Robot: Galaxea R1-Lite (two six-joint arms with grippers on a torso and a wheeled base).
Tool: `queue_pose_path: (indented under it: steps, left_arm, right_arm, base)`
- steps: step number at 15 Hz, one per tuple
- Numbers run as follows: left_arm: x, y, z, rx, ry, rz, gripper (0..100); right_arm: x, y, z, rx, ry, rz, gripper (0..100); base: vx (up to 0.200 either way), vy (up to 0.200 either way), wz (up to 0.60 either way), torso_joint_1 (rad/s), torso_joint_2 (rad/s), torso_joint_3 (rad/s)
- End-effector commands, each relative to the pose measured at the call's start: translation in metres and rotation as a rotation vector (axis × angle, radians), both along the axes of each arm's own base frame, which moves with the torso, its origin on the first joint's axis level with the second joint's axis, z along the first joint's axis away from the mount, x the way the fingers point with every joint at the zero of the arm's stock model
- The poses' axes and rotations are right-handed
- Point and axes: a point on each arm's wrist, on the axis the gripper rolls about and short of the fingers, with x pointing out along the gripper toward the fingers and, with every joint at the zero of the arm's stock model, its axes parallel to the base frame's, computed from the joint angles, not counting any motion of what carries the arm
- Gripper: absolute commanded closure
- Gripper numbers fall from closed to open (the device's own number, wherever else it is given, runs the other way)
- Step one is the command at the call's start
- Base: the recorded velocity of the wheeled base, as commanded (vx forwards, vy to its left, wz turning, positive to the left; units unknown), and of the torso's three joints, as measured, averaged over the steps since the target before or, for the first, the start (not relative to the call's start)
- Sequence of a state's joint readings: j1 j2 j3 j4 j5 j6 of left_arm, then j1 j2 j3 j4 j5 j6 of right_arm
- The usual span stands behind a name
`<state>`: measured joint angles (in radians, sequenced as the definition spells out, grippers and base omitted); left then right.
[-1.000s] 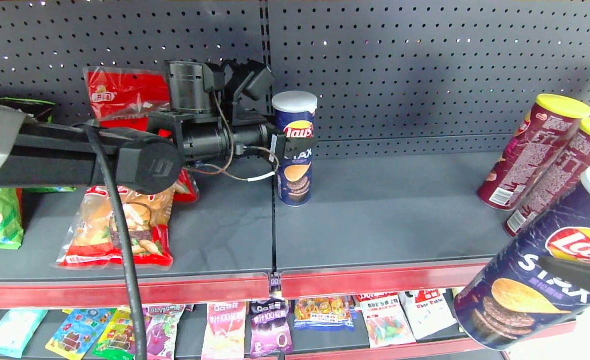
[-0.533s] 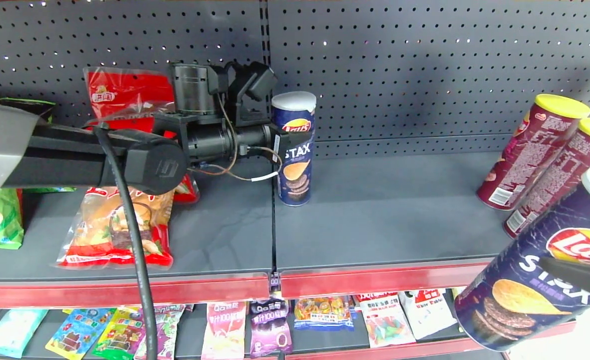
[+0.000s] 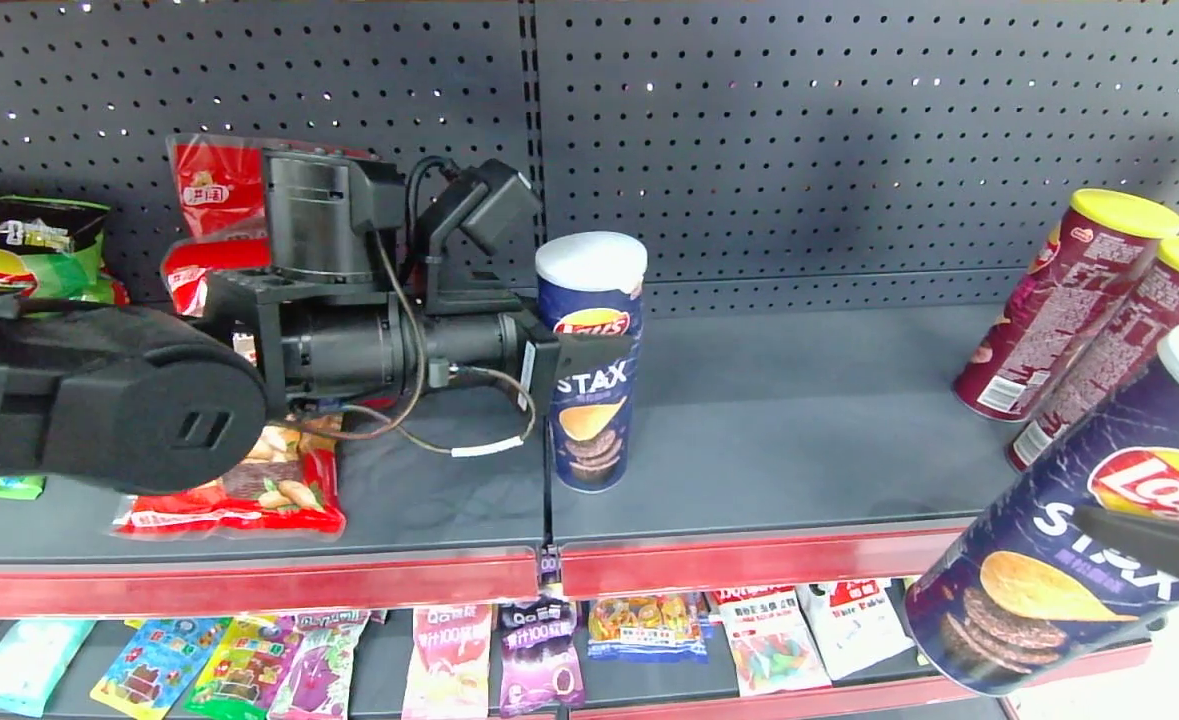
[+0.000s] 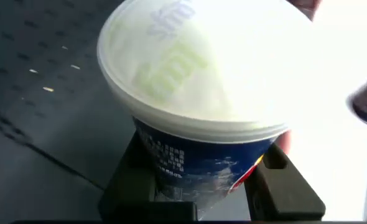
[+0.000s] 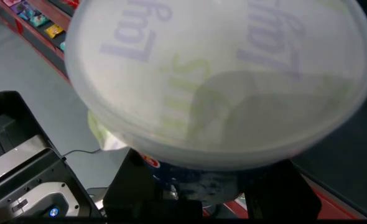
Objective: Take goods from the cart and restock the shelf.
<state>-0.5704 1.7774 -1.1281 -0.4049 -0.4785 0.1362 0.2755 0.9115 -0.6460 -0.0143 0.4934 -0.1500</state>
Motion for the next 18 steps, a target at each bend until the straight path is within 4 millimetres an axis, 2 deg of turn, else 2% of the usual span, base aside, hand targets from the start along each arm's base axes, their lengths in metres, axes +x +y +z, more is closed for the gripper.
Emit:
queue_pose_path:
  steps: [1, 4, 13, 14, 18]
  left_arm:
    - [-0.022, 0.005, 0.009, -0.013, -0.013, -0.027, 100]
    - [-0.029, 0.001, 0.006, -0.006, 0.001, -0.048, 100]
    - [-0.031, 0.002, -0.001, 0.007, 0.02, -0.05, 100]
    - [-0.031, 0.002, -0.002, 0.008, 0.021, -0.05, 0]
    - [-0.03, 0.001, 0.0, -0.003, 0.007, -0.048, 0]
  right_arm:
    - [0.001, 0.0, 0.001, 0.0, 0.0, 0.001, 100]
    - [0.001, 0.0, 0.0, -0.001, 0.002, 0.001, 100]
    - [0.003, 0.001, 0.001, -0.002, 0.003, 0.002, 100]
    - [0.003, 0.001, 0.001, -0.001, 0.003, 0.001, 100]
    - [0.012, 0.004, 0.008, -0.001, 0.002, 0.003, 100]
  base:
    - [0.0, 0.0, 0.0, 0.0, 0.0, 0.0]
    - [0.0, 0.0, 0.0, 0.0, 0.0, 0.0]
    - [0.0, 0.0, 0.0, 0.0, 0.0, 0.0]
    - [0.0, 0.0, 0.0, 0.0, 0.0, 0.0]
    - [0.0, 0.0, 0.0, 0.0, 0.0, 0.0]
